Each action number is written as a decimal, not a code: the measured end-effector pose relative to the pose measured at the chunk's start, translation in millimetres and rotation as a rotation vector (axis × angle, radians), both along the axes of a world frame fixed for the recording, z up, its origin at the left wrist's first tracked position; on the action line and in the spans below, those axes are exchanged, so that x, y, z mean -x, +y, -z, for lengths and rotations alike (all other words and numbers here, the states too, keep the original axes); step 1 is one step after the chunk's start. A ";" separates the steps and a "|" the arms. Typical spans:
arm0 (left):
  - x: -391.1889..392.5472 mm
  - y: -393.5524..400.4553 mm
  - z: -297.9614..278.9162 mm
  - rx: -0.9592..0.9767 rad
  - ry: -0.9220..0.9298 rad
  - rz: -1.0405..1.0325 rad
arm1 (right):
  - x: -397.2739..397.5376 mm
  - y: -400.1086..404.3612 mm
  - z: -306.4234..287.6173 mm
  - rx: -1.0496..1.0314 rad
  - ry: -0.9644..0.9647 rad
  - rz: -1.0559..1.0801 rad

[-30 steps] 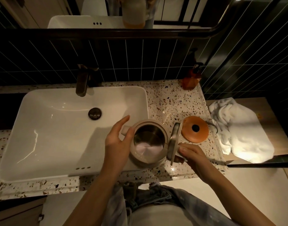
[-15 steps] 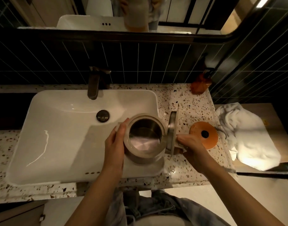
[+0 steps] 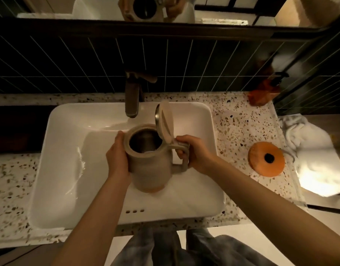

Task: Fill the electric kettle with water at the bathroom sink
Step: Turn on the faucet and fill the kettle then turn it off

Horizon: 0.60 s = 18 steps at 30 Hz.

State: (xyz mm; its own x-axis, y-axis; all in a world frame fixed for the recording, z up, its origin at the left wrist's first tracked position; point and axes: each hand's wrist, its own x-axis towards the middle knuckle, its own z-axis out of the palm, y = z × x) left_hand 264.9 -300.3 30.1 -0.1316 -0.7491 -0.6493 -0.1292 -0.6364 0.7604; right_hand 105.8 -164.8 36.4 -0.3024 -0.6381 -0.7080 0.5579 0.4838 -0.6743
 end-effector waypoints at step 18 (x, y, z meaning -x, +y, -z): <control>31.4 -96.3 31.1 -0.062 0.173 0.104 | 6.6 -84.0 38.1 -0.008 0.190 0.171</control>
State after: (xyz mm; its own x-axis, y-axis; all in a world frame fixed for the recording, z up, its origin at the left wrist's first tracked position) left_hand 233.4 -396.6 -1.0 -0.3199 -0.6847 -0.6549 -0.0674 -0.6731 0.7365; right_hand 99.1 -248.7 -1.7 -0.5337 -0.5609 -0.6329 0.4956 0.3989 -0.7715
